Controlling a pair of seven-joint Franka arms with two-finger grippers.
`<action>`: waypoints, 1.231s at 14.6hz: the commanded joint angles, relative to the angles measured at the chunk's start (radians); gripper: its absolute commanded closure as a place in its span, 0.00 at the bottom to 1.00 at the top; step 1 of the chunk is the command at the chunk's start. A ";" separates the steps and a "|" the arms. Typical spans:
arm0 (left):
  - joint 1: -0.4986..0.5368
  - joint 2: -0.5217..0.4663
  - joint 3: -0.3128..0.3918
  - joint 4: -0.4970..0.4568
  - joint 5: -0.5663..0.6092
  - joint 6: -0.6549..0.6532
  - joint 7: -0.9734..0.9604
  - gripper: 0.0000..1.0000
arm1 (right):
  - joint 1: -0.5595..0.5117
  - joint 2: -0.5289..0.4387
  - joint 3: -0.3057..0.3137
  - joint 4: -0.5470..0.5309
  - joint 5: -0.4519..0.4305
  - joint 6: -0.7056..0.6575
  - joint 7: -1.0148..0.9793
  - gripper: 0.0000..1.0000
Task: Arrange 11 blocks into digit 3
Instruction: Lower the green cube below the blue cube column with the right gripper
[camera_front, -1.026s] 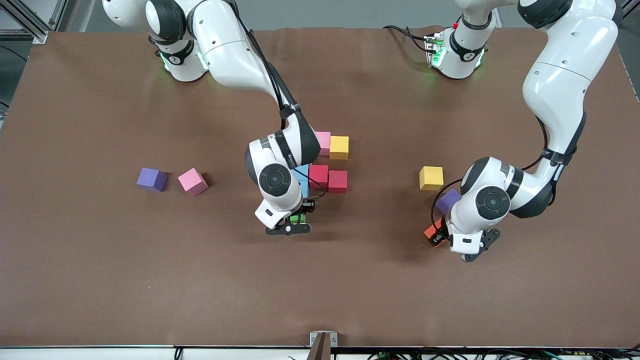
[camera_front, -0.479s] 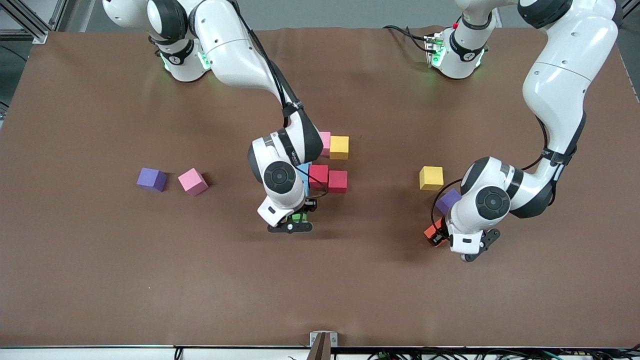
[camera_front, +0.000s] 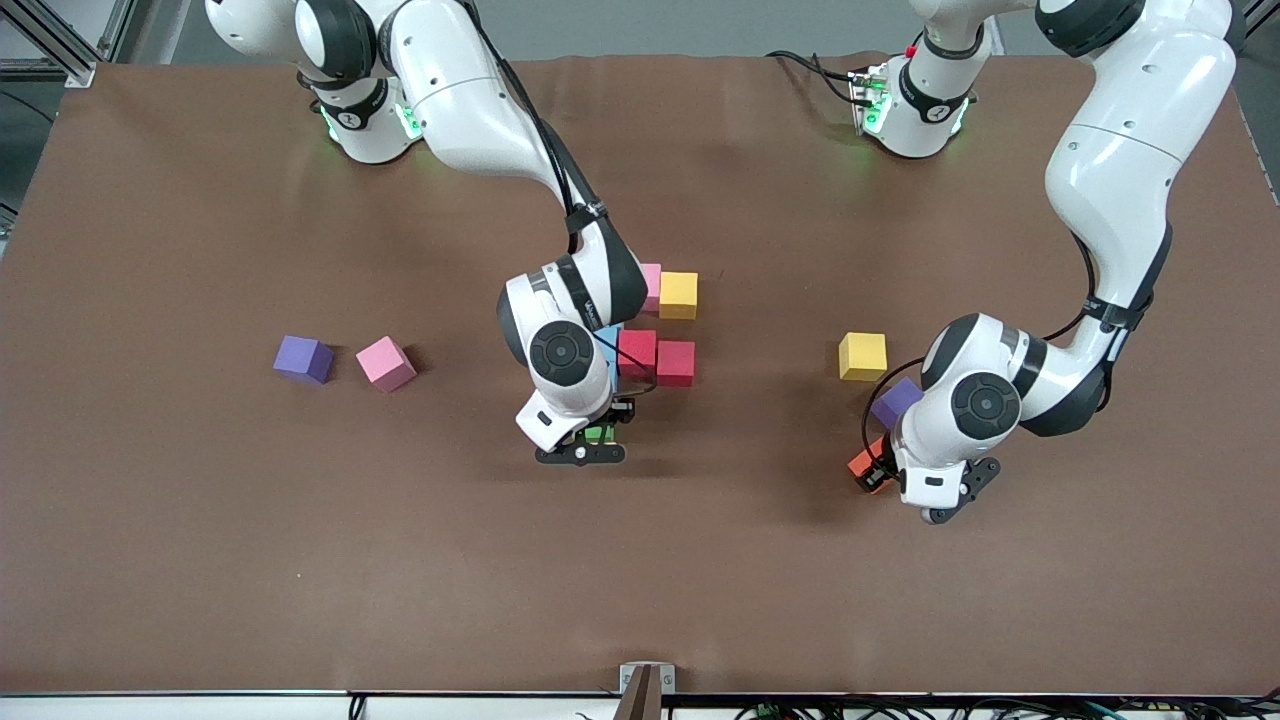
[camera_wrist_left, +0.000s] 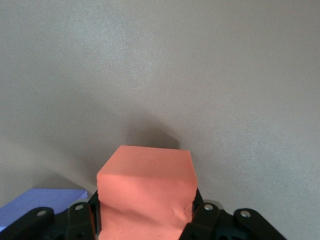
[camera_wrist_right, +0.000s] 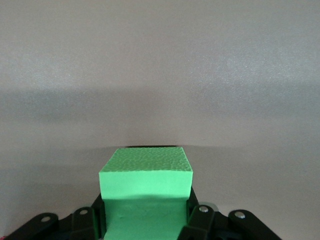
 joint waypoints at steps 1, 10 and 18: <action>0.005 0.007 -0.007 0.008 0.014 -0.005 0.014 0.56 | 0.001 0.005 0.001 0.012 -0.023 0.004 0.033 1.00; 0.005 0.007 -0.007 0.008 0.014 -0.005 0.014 0.56 | 0.001 0.008 0.001 0.006 -0.025 0.008 0.033 1.00; 0.005 0.007 -0.007 0.008 0.014 -0.002 0.016 0.56 | 0.001 0.013 0.003 0.006 -0.025 0.024 0.035 1.00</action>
